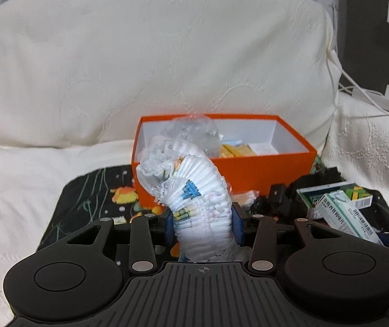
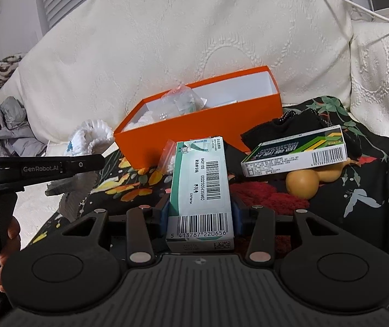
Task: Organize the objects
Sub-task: 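Lift the paper item with the left tool while the right tool lifts the medicine box, then lower paper item and medicine box into the orange box and open both tools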
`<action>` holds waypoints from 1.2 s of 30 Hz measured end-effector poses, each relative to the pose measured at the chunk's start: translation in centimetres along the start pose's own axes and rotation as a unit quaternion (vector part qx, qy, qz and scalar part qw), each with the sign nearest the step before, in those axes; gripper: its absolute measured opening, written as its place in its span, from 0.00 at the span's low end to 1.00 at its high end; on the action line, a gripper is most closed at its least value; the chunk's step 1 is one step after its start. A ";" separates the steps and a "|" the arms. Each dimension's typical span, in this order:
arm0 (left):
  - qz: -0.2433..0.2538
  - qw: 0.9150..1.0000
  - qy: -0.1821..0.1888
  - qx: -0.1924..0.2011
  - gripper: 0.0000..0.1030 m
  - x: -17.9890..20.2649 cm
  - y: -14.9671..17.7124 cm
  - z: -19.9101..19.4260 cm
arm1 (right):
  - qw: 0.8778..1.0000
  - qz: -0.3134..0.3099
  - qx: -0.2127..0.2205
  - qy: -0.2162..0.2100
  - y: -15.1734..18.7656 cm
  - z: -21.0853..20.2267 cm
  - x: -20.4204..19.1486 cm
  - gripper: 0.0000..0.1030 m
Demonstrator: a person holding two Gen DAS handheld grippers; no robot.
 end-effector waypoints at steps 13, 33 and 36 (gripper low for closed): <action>0.016 0.998 0.049 0.023 0.97 3.7 -7.7 2.4 | 0.999 0.027 0.025 -0.022 -6.5 -0.3 1.3 0.49; -0.038 0.993 0.055 -0.100 1.00 9.9 -13.5 19.0 | 0.998 -0.017 -0.048 0.033 -16.2 14.2 10.3 0.78; -0.056 0.992 0.053 -0.096 1.00 8.0 -13.0 16.5 | 0.999 -0.001 -0.041 0.023 -16.0 12.1 10.3 0.86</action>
Point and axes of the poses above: each gripper's, at about its wrist camera, not at the fingertips, and z roughly the way its jaws point, x to its right, y to its underside, the point moved 1 cm from there along z, roughly the way its jaws point, and after that the axes turned 14 degrees about -y, right-handed, at the moved point
